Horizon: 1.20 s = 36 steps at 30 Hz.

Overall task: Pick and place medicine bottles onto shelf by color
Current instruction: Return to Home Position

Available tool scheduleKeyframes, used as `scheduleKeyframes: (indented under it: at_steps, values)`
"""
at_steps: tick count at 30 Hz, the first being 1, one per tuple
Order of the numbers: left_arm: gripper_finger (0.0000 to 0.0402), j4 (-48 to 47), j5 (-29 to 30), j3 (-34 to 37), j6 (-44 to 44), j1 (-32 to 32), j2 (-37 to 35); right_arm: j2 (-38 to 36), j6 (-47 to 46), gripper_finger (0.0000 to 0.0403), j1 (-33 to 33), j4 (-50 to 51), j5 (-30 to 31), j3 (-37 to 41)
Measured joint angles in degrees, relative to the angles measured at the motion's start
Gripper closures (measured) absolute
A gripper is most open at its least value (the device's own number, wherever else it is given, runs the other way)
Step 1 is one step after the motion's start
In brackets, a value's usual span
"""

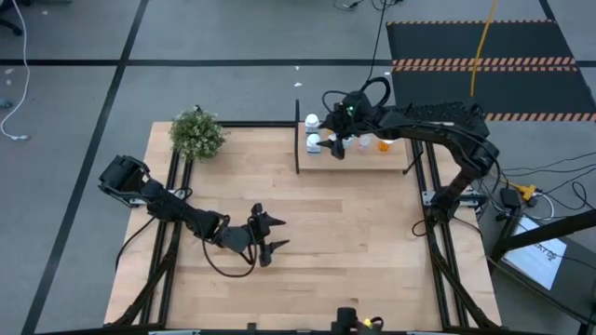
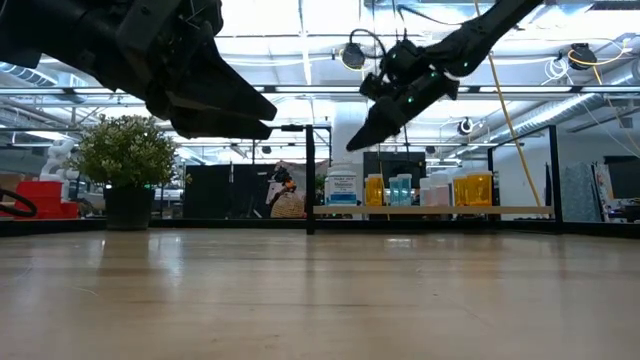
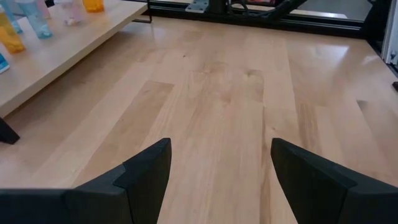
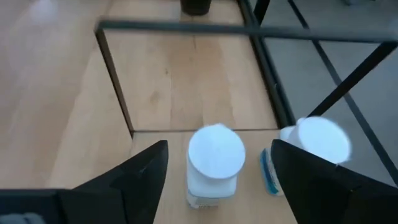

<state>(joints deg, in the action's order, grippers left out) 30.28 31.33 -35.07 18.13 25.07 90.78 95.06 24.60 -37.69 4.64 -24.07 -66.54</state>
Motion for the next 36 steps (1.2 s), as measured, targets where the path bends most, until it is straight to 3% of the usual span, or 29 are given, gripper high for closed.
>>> scheduleKeyframes:
  at_steps: [11,14,20,25,29,32,36]
  values:
    - [0.0128,1.36,0.00,0.00,-0.10,0.14,0.00,-12.60,-7.17,0.0125,3.51,8.09,0.40,1.42]
    - [0.0128,1.27,0.51,0.00,-0.46,0.07,-0.09,-17.85,-8.51,0.0135,6.78,7.43,1.19,5.65]
    - [0.0128,0.39,1.85,0.00,-1.55,-0.25,-3.06,-30.73,-10.84,0.0166,16.23,3.34,11.85,17.62]
    - [0.0131,-2.27,1.66,0.00,-6.69,-0.24,-8.24,-41.53,-13.89,0.0205,22.12,-1.30,12.30,27.98]
    - [0.0173,-2.47,3.31,0.00,-13.37,-1.19,-12.15,-48.73,-15.13,0.0247,24.80,-3.50,12.28,35.21]
    - [0.0228,-3.94,6.02,0.00,-19.11,-2.31,-14.54,-52.71,-15.39,0.0281,25.79,-3.54,12.58,39.12]
    - [0.0307,-8.41,7.07,0.00,-18.92,-4.96,-17.03,-56.53,-15.12,0.0325,25.98,-3.14,14.46,42.90]
